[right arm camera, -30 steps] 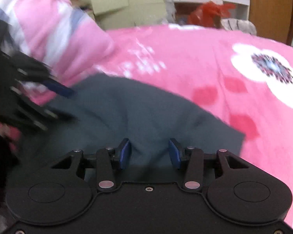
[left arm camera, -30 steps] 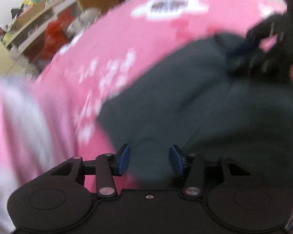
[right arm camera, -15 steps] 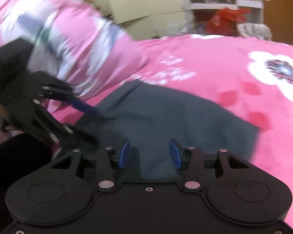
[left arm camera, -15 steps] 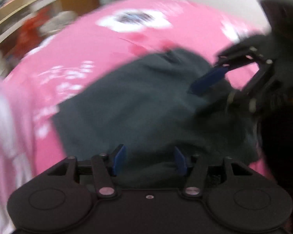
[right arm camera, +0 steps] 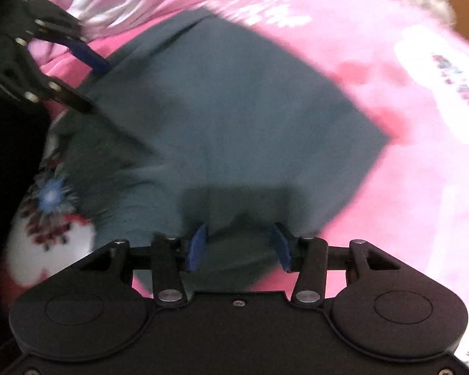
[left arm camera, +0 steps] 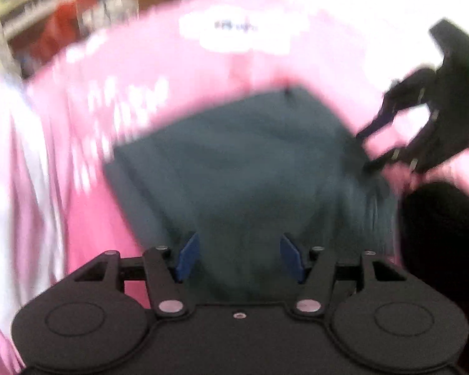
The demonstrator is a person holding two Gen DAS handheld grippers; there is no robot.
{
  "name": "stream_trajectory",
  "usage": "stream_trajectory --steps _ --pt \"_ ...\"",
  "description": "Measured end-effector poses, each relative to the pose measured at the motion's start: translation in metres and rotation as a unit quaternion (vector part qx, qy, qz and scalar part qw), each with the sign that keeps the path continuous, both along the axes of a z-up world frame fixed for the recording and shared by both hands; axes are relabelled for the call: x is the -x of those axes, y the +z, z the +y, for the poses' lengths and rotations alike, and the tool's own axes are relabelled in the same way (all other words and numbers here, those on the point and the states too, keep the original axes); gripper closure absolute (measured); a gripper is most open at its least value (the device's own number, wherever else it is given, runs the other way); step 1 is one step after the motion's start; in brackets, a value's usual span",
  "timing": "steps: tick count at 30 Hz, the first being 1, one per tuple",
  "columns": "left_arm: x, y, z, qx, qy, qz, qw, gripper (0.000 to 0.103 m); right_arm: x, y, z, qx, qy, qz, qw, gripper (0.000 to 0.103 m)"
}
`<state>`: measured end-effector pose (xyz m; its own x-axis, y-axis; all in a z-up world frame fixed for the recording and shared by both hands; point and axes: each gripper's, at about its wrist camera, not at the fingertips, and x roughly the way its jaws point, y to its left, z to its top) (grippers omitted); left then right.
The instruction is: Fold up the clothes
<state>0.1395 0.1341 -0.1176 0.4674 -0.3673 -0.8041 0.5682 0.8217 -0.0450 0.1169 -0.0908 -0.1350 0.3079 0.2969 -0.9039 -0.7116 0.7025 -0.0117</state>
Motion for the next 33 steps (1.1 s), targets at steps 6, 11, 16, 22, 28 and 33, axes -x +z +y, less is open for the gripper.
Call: stream_trajectory --steps 6,11,16,22,28,33 --pt "-0.081 -0.044 -0.041 -0.046 -0.021 -0.046 0.9977 0.039 -0.07 -0.007 0.042 -0.057 -0.051 -0.119 0.99 0.057" --pt "-0.077 -0.07 -0.006 -0.036 -0.009 -0.034 0.9987 0.038 -0.095 -0.052 0.03 -0.074 -0.036 -0.125 0.989 0.043" --pt "-0.021 -0.052 0.031 -0.075 0.053 0.034 0.9953 0.034 -0.087 -0.04 -0.017 -0.049 -0.07 -0.098 0.991 0.043" --pt "-0.009 -0.018 -0.014 -0.019 0.019 0.002 0.9996 0.033 -0.048 -0.002 -0.001 -0.028 -0.044 -0.177 0.983 0.044" --pt "-0.007 -0.063 -0.07 -0.056 -0.102 0.03 0.9928 0.032 -0.027 -0.029 0.05 -0.067 0.053 -0.055 0.995 0.043" --pt "0.018 -0.06 -0.02 -0.045 -0.072 0.058 0.9947 0.032 -0.015 -0.048 0.016 -0.073 0.059 -0.027 0.995 0.042"
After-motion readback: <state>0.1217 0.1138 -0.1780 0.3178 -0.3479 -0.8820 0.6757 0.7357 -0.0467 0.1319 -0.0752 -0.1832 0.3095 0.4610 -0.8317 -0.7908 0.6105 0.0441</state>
